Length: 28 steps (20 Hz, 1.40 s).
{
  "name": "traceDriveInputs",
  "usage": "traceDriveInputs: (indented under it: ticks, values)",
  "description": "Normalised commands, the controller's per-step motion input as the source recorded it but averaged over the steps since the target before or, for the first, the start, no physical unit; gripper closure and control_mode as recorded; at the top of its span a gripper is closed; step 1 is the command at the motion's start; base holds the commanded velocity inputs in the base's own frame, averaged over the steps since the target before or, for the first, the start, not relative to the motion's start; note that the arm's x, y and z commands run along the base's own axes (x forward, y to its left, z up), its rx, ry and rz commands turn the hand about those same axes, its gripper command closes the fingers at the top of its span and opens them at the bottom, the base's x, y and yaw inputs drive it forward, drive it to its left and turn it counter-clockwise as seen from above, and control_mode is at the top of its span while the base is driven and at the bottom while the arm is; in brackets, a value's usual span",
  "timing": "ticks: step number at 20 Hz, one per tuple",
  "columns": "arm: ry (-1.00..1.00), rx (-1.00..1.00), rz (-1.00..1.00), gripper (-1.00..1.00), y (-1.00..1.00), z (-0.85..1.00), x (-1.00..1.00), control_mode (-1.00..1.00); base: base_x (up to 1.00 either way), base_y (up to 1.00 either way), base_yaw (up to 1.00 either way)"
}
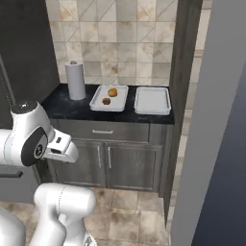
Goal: Place one potato and one chicken drumstick in each tupperware on the nearby counter, to pack two identical lunches.
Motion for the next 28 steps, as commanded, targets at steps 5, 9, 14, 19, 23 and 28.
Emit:
traceDriveInputs:
  ticks: [5, 9, 14, 19, 23, 28]
  values:
    - [0.00, 0.00, 0.00, -1.00, 0.00, 0.00, 0.00, 1.00, -0.97, 0.46, 0.09]
    - [0.00, 0.00, 0.00, -1.00, 0.00, 0.00, 0.00, 1.00, -0.47, 0.98, 0.11]
    - [0.00, 0.00, 0.00, -1.00, 0.00, 0.00, 0.00, 1.00, -0.04, 1.00, 0.06]
    - [0.00, 0.00, 0.00, -1.00, 0.00, 0.00, 0.00, 1.00, 0.00, 1.00, 0.01]
    - [0.00, 0.00, 0.00, -1.00, 0.00, 0.00, 0.00, 1.00, 0.05, 1.00, 0.00]
    - [0.00, 0.00, 0.00, -1.00, 0.00, 0.00, 0.00, 1.00, 0.14, 1.00, 0.00]
